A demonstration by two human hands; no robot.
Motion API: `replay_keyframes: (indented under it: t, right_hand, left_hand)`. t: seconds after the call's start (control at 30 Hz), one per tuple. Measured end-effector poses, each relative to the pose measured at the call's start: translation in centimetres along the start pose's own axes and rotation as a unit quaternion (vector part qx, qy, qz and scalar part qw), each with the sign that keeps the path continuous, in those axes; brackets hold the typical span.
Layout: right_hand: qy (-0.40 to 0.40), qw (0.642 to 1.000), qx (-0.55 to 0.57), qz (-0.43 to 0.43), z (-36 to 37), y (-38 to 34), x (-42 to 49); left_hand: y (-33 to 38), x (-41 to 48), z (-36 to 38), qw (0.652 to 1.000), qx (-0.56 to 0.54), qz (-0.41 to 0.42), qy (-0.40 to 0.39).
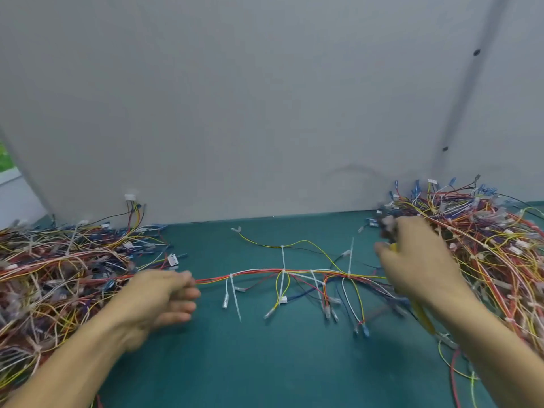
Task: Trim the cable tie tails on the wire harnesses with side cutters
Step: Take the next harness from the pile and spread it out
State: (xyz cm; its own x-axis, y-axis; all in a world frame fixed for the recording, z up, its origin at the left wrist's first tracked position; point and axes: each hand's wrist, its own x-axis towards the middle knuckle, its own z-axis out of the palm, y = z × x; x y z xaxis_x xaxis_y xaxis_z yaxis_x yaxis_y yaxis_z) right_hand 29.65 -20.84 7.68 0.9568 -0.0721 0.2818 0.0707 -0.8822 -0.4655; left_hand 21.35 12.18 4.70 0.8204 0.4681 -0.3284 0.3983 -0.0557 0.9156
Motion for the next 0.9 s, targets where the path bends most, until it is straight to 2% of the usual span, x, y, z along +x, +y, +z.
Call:
replay_keyframes:
  t: [0.03, 0.1, 0.17, 0.23, 0.3, 0.6, 0.67, 0.77, 0.83, 0.9]
  right_hand:
    - [-0.032, 0.999, -0.006, -0.031, 0.7, -1.1, -0.5]
    - [-0.105, 0.99, -0.004, -0.089, 3.0, -3.4, -1.4]
    - [-0.172, 0.972, 0.003, -0.161, 5.9, -4.9, -1.7]
    - [-0.239, 0.949, 0.004, -0.205, 8.3, -5.8, -1.8]
    - [-0.274, 0.938, -0.013, -0.213, 9.5, -6.1, -1.9]
    - [-0.301, 0.895, -0.016, -0.327, 7.1, -2.3, -5.6]
    - [-0.317, 0.882, -0.007, -0.349, 6.3, -2.0, -6.7]
    - [-0.339, 0.868, 0.011, -0.363, 5.3, -1.9, -7.8]
    - [-0.297, 0.902, 0.086, -0.301, 4.1, -2.0, -7.9]
    - [-0.164, 0.963, 0.104, -0.187, 3.2, -1.7, -7.0]
  left_hand:
    - [-0.6, 0.0, 0.3, 0.989, -0.114, -0.087, -0.044]
    - [-1.5, 0.6, 1.1, 0.935, -0.298, -0.173, -0.086]
    - [-1.7, 1.2, 1.9, 0.888, -0.419, -0.171, -0.078]
    - [-1.8, 1.8, 2.7, 0.868, -0.472, -0.145, -0.047]
    - [-2.1, 2.2, 3.2, 0.856, -0.502, -0.119, -0.027]
    - [-1.5, 0.2, 1.1, 0.873, -0.487, 0.01, 0.008]
    - [-0.8, -0.9, 0.8, 0.892, -0.446, 0.067, 0.02]
    - [-0.2, -2.2, 1.3, 0.934, -0.322, 0.154, 0.022]
    - [-0.6, -2.5, 2.1, 0.949, -0.265, 0.168, 0.01]
    - [-1.6, -2.5, 2.8, 0.957, -0.248, 0.149, -0.006]
